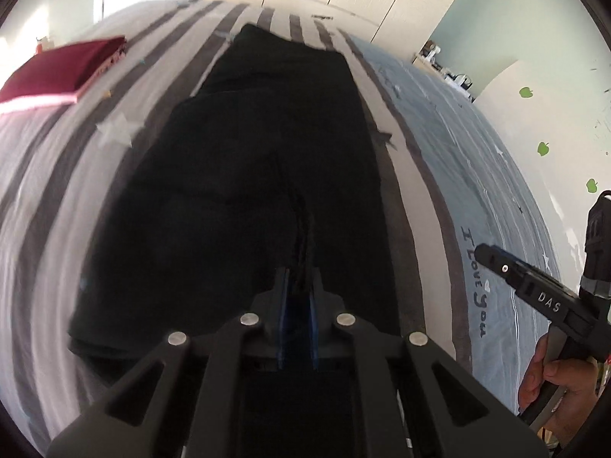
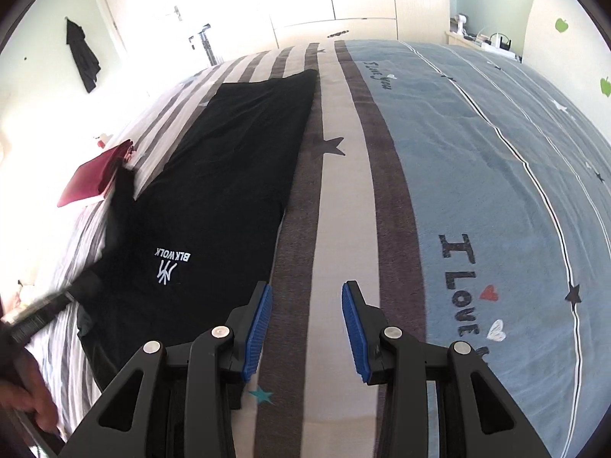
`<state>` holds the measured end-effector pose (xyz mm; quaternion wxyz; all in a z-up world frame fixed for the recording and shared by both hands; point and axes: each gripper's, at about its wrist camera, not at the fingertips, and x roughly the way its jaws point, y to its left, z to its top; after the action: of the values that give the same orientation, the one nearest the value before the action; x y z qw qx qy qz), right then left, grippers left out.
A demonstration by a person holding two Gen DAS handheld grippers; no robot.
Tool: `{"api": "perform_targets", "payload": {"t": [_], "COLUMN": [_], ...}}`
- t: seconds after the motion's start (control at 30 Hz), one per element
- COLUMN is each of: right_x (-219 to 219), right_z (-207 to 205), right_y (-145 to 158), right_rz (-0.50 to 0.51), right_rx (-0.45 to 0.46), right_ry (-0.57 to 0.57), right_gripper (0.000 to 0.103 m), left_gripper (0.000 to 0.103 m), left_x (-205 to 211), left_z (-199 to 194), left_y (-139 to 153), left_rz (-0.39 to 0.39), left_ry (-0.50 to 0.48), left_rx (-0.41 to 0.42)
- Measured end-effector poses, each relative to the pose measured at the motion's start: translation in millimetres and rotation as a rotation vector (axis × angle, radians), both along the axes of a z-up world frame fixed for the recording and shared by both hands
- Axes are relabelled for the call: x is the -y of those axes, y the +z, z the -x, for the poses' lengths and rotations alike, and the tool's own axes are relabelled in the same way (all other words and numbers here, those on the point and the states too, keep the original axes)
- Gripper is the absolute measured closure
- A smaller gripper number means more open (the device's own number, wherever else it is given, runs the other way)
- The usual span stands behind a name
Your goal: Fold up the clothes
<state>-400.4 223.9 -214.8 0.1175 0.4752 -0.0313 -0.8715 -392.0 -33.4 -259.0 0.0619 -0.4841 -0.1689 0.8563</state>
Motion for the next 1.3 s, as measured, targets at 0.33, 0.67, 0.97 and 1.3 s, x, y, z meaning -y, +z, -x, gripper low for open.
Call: {"api": "perform_targets", "payload": {"t": [0.33, 0.67, 0.97, 1.3], "right_x": [5.2, 81.9, 155.5, 143.3], "right_z": [-5.6, -17.4, -38.7, -47.9], "right_y": [-22.8, -29.5, -48.8, -77.0], "right_rz": [0.046, 0.127, 0.174, 0.018], "right_rx": [0.034, 0.030, 0.050, 0.054], "right_ry": [0.006, 0.123, 0.231, 0.189], "right_gripper": [0.068, 0.068, 0.068, 0.071], "left_gripper": [0.097, 0.097, 0.097, 0.097], "left_x": [43.4, 123.6, 103.4, 113.1], "left_z": [-30.4, -26.2, -47.6, -51.3], "left_y": [33.0, -15.1, -61.1, -43.2], "left_rz": [-0.079, 0.077, 0.031, -0.010], "left_ry": [-0.017, 0.110, 0.008, -0.022], "left_rx": [-0.105, 0.018, 0.070, 0.008]}}
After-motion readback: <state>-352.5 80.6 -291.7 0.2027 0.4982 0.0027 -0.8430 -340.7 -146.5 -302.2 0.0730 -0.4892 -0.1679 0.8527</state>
